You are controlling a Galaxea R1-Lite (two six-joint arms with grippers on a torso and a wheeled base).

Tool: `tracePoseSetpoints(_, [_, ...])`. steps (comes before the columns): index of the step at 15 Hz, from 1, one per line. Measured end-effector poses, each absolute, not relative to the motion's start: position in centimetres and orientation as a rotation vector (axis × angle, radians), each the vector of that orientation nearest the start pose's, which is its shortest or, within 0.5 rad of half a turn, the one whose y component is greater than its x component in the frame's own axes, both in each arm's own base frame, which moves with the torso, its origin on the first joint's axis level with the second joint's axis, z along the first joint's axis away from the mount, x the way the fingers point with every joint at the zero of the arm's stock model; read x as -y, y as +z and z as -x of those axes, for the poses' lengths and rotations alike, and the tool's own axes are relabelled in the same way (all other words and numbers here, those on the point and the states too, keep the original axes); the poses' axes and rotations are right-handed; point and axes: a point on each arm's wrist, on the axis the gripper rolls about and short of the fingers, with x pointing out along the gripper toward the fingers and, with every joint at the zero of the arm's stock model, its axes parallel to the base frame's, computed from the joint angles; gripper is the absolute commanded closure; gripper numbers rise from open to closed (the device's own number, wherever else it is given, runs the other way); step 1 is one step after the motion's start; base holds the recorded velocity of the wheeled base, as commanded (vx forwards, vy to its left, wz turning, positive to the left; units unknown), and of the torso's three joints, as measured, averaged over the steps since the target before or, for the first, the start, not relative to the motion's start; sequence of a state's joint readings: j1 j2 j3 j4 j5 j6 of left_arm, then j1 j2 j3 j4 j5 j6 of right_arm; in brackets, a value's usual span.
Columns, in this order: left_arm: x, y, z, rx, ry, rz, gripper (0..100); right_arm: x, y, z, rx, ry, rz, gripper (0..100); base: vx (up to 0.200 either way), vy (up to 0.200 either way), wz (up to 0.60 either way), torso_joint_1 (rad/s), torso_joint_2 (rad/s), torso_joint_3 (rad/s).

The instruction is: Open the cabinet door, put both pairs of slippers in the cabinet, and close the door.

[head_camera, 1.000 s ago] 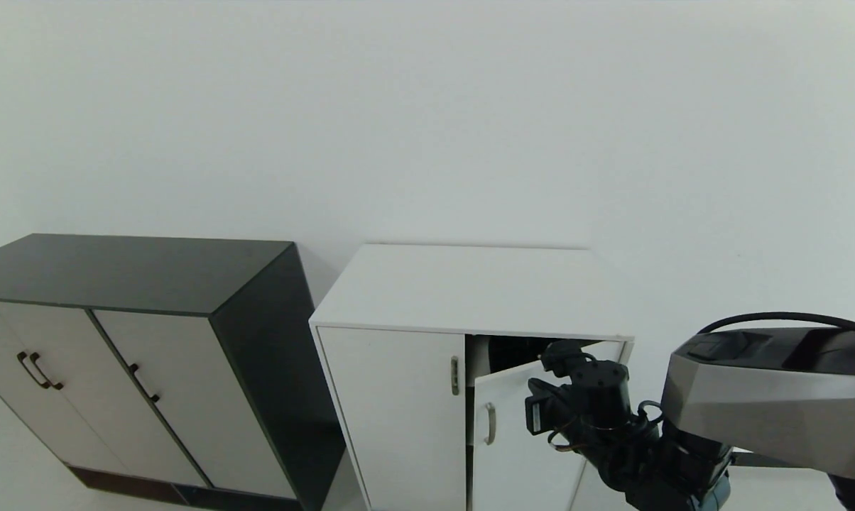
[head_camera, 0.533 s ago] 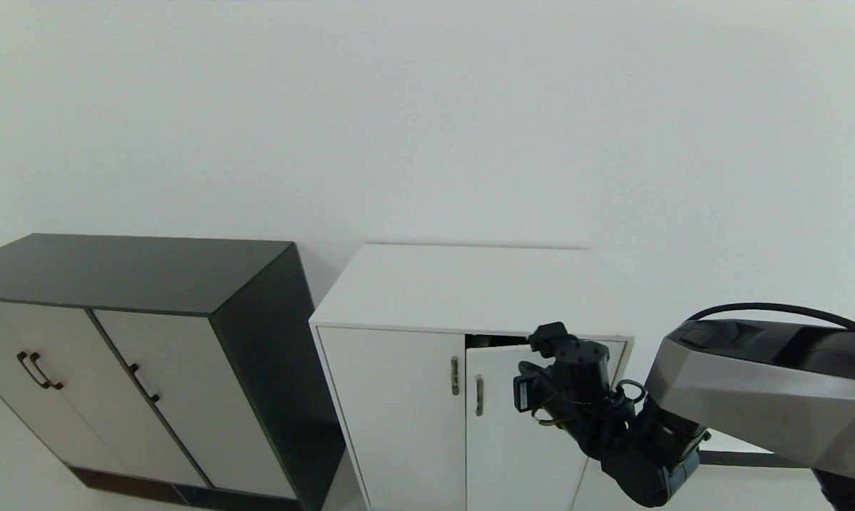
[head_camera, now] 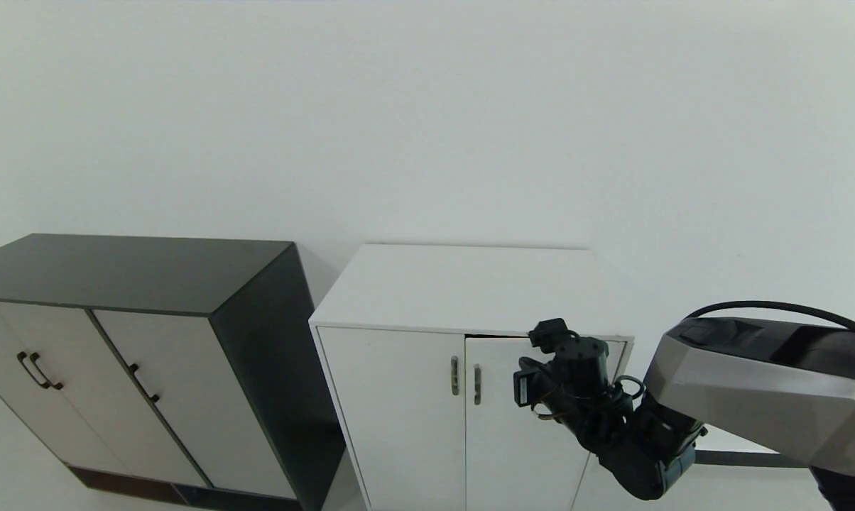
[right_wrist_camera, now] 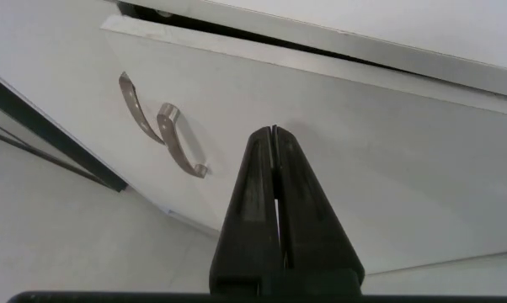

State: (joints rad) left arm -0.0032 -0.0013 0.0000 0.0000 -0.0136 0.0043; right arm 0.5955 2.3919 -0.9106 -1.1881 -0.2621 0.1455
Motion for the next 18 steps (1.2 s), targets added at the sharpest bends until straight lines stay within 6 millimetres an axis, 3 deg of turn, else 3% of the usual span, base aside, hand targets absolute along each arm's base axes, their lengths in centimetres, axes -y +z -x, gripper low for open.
tracePoseSetpoints(18, [0.0,7.5,2.3,0.001,-0.017,-0.005,100,-22.0,-0.3,-36.3,-0.296,0.273,-0.024,100,0.000,0.000,0.00,0.000,0.00,0.000])
